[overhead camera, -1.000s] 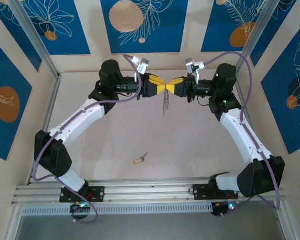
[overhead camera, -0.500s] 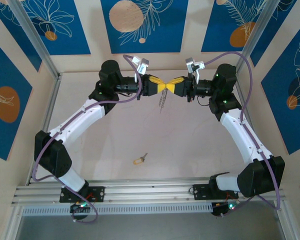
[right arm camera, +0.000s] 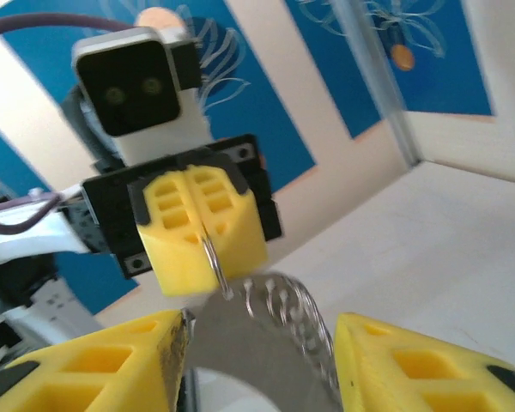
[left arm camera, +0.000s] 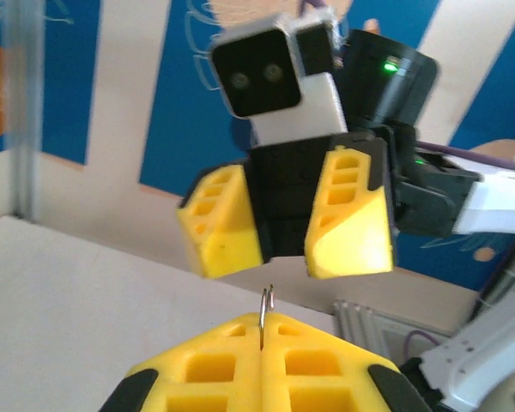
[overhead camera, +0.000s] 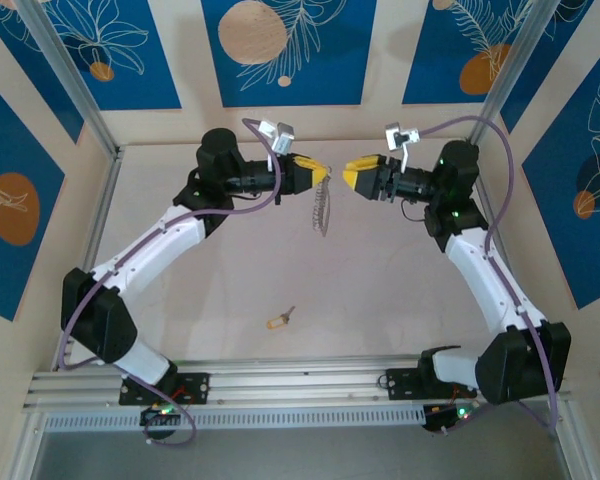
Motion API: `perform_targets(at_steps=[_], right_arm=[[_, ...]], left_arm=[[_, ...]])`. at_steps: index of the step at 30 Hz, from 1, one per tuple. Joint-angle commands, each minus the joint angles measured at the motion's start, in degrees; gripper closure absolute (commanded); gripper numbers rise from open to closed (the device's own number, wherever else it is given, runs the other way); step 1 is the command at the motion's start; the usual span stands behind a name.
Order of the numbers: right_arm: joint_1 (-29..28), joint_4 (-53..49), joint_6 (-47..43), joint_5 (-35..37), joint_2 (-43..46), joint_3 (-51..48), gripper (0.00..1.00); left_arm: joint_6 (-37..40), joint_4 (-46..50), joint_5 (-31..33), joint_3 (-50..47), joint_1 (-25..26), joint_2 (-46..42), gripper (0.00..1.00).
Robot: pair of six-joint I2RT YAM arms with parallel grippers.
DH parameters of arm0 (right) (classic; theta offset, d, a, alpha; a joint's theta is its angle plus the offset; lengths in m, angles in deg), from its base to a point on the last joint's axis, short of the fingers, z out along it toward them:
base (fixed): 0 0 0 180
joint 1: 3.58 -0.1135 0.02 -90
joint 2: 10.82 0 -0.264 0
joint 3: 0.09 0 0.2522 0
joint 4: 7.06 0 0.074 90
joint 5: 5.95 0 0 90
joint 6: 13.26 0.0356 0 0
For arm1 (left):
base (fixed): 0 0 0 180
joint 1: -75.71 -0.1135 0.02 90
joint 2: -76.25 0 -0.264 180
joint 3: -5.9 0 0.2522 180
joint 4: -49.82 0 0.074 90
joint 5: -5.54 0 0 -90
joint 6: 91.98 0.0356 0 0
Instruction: Put the keys on the keyring
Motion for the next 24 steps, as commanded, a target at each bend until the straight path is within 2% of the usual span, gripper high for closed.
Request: perform_targets(at_steps=[1,6,15,19,24], right_arm=[[-0.7,-4.8,2.5,6.7,4.0,-4.5,0.49],[-6.0,-13.1,1.6,15.6,5.0,-12.0,0.46],[-28.5,-21.6,-4.0,36.5,-2.2,-18.9,0.47],[-35.8,-23.5,-8.2,44.4,-5.8,-20.1,0.48],[-41.6,-21.0,-13.2,46.5,-11.1,-21.1,0.53]], left_arm=[[4.5,1.5,7.3,-3.2,-0.9,-4.0,1.0],[6.3,2.2,12.0,-8.6,-1.4,-8.0,1.0],[8.7,4.2,18.7,-17.5,-1.9,-15.7,1.0],[9.1,5.0,20.5,-20.4,-2.0,-18.7,1.0],[9.1,6.4,22.0,-22.6,-2.2,-22.0,1.0]])
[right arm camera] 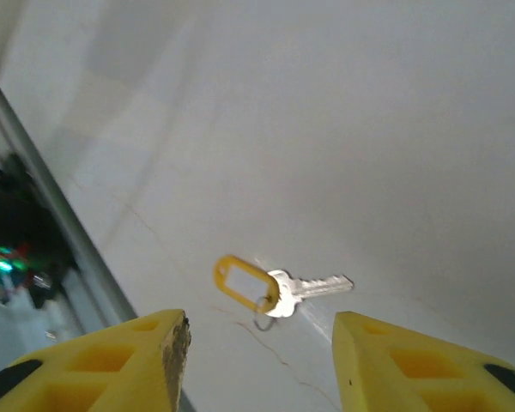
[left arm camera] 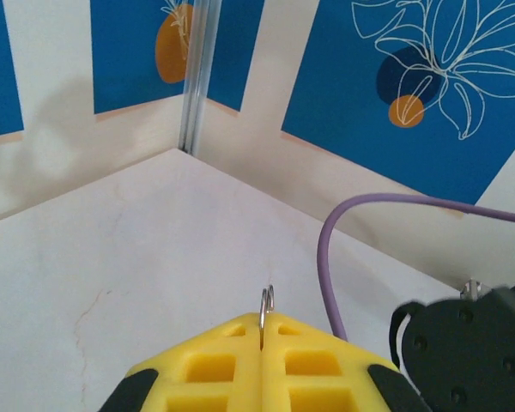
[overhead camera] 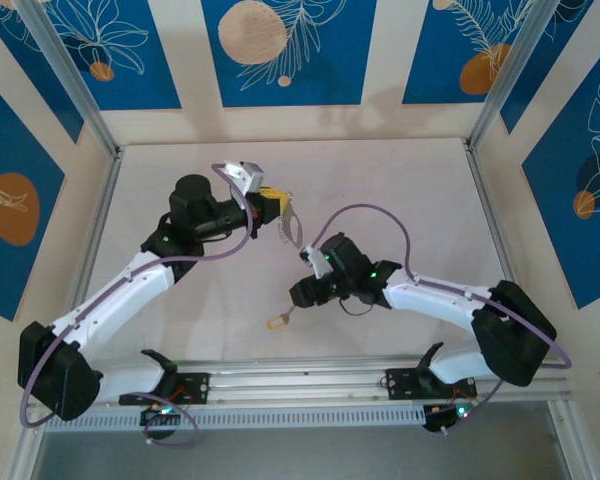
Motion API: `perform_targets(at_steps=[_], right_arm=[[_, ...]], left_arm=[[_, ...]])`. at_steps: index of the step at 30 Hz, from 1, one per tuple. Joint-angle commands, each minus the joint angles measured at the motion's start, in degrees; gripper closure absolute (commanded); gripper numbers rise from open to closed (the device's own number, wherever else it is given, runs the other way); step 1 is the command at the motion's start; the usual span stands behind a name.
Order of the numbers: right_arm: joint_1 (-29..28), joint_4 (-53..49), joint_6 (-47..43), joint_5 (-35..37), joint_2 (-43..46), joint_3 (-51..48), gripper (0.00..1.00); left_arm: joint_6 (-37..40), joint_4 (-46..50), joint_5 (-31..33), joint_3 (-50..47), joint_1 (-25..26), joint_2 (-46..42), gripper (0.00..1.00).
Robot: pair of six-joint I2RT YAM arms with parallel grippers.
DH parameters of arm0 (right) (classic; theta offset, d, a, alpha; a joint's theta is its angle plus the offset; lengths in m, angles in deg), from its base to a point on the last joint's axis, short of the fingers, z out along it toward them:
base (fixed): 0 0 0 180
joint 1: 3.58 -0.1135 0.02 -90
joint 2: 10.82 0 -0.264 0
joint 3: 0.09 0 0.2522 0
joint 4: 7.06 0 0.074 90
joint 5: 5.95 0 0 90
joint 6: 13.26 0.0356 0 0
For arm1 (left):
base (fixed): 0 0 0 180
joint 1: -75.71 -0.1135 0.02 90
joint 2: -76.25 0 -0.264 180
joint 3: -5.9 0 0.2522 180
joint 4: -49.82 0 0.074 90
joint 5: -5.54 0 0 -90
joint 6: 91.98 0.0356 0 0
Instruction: Put the keys on the keyring
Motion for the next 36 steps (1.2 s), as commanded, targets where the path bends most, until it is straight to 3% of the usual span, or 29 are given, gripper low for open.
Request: perform_targets(at_steps=[1,14,36], right_arm=[[-3.0,0.6,-5.6,4.4,-3.2,-0.7,0.53],[-8.0,6.1,-8.1,3.1,-12.2,-0.3,0.63],[-8.2,4.8,-8.8,2.2,-13.8,1.0,0.73]], left_arm=[[1.3,0.8,2.6,-0.9,-0.6,-3.2,1.0],[4.0,7.4,3.5,-0.6,-2.2,-6.9,1.0],[3.5,6.2,2.9,-1.2,-3.1,-6.1,1.0]])
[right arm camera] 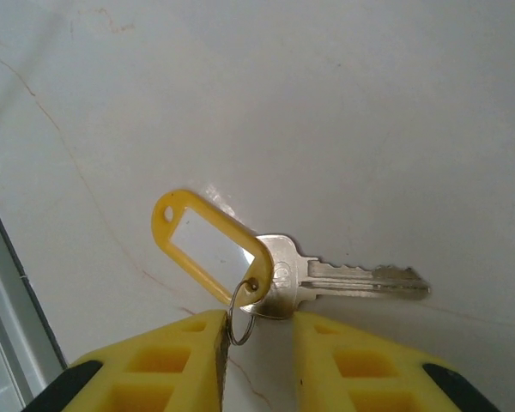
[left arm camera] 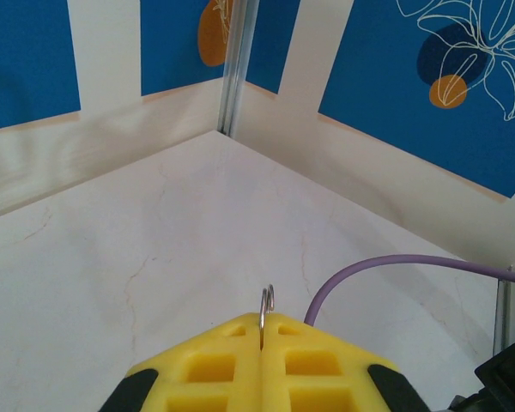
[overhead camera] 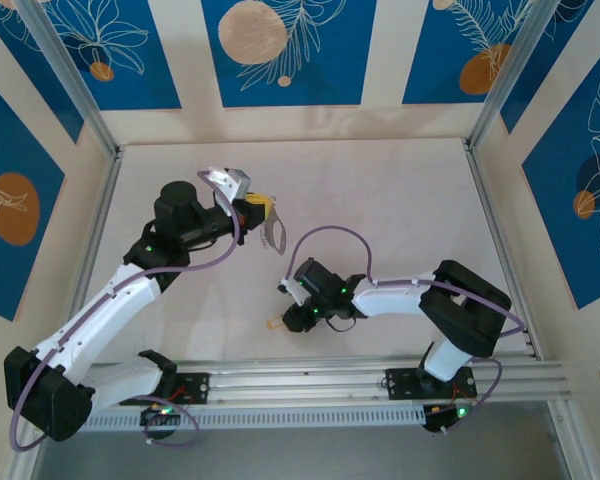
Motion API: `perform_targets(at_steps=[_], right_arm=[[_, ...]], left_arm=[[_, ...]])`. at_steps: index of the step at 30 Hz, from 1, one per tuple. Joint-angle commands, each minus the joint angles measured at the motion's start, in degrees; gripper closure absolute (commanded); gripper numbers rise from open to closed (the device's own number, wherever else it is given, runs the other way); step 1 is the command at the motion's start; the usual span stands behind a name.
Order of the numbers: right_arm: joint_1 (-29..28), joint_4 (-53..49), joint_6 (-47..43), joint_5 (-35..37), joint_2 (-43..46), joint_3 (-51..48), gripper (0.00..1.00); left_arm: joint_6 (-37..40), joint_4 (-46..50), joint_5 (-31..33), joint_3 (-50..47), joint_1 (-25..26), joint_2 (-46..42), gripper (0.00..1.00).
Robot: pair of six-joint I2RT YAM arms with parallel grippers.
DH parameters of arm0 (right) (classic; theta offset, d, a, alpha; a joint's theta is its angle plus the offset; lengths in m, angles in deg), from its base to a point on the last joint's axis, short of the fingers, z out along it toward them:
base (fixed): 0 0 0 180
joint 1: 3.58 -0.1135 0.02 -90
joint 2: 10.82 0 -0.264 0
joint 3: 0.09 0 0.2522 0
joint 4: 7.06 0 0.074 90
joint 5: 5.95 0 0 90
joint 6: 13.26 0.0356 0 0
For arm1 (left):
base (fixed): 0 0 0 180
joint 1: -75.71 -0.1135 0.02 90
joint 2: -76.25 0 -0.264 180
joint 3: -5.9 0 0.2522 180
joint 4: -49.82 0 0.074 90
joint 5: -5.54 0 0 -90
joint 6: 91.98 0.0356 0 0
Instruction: Put the keys on the keyring
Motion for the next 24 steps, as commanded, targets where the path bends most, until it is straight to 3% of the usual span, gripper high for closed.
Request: perform_targets(at_steps=[1,12,16,24], right_arm=[[-0.6,-0.5,-0.9,-1.0,-0.7,1.2,0.73],[-0.6,-0.6,-0.7,-1.5,-1.3,1.9,0.87],[-0.5,-0.3,-0.4,-2.1,-0.9,1.9,0.99],[2.8,1.6,2.1,-4.2,5.0,-1.6,1.0]], left_arm=[[0.3,-1.4,-0.1,0.1,-0.9,-0.4,1.0],[0.0,-1.8,-0.5,-0.1,-1.1,-0.5,1.0],[0.0,-1.9,-0.6,-0.1,-1.2,-0.6,1.0],[-0.2,-2.0,-0.8,-0.1,-1.3,-0.6,1.0]])
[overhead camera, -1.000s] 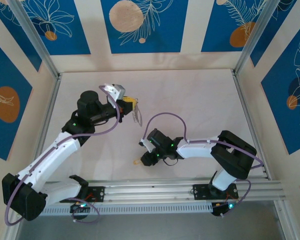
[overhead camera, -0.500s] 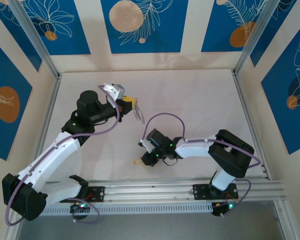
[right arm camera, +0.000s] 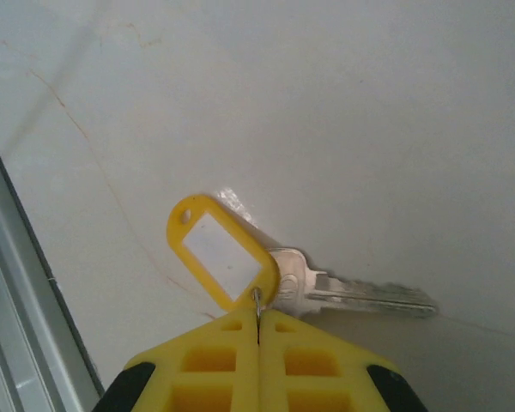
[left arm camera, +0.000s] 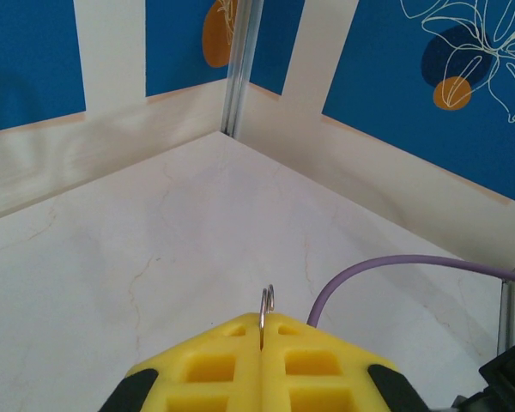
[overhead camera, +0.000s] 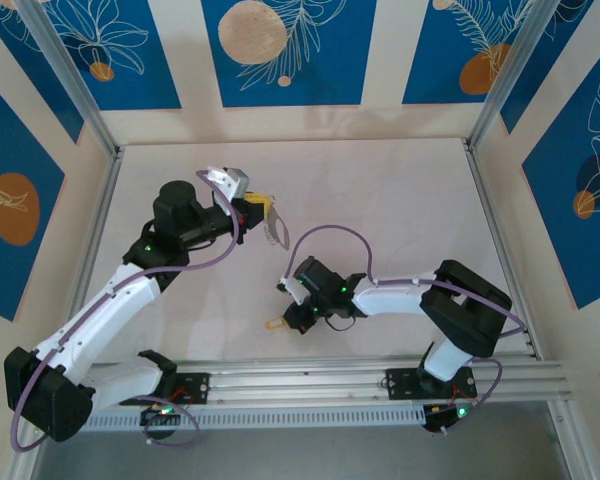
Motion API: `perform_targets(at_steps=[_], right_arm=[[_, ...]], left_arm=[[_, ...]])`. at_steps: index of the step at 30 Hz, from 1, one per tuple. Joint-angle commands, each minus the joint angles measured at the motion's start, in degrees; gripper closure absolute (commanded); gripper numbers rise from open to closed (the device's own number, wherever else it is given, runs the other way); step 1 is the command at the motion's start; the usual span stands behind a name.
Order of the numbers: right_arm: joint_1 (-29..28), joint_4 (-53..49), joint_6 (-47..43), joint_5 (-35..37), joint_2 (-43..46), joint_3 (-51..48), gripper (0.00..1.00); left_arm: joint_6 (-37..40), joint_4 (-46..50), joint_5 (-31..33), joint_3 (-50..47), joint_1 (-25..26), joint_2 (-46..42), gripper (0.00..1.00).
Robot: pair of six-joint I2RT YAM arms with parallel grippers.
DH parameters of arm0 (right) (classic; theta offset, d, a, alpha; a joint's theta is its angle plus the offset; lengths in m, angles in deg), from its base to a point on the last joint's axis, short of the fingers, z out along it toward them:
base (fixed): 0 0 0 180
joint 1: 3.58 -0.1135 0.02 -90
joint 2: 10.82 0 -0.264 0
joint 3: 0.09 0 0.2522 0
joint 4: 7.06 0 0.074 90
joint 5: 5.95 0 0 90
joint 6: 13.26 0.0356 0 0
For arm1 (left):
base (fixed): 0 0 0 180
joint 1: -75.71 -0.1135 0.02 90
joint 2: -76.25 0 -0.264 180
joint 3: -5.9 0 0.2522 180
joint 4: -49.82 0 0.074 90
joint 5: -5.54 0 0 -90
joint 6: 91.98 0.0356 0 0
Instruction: Put the keys on the keyring
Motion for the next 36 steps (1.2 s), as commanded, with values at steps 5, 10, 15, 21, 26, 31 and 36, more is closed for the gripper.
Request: perform_targets(at_steps=[5,10,15,21,26,31,36], right_arm=[[6.7,0.4,2.9,-2.5,13.3,-5.3,1.0],[13.7,-3.4,2.9,-3.4,25.0,-6.2,1.0],[21.2,-6.6,3.0,-4.1,34.9,-3.1,1.0],[25.2,-7.7,2.4,-2.4,38.2,4.4,1.0],[25.6,-5.7,1.5,0.2,37.1,10.3,1.0],[26.0,-3.2,-0.1,-0.3,33.7,15.1,1.0],[25.8,-1.1,-1.1,-1.8,30.0,18.2,1.0]], left_arm=[[0.0,-1.6,-0.9,0.6,-0.9,-0.4,1.0],[0.8,-1.2,-1.8,1.6,-0.8,0.1,1.0],[1.3,-2.4,-4.0,2.6,-0.8,1.5,1.0],[2.9,-6.9,-8.1,3.7,-0.3,4.3,1.0],[4.5,-10.6,-11.0,5.0,0.8,6.9,1.0],[7.8,-10.9,-11.6,7.0,3.0,9.3,1.0],[10.2,-10.2,-10.9,8.2,4.8,10.2,1.0]])
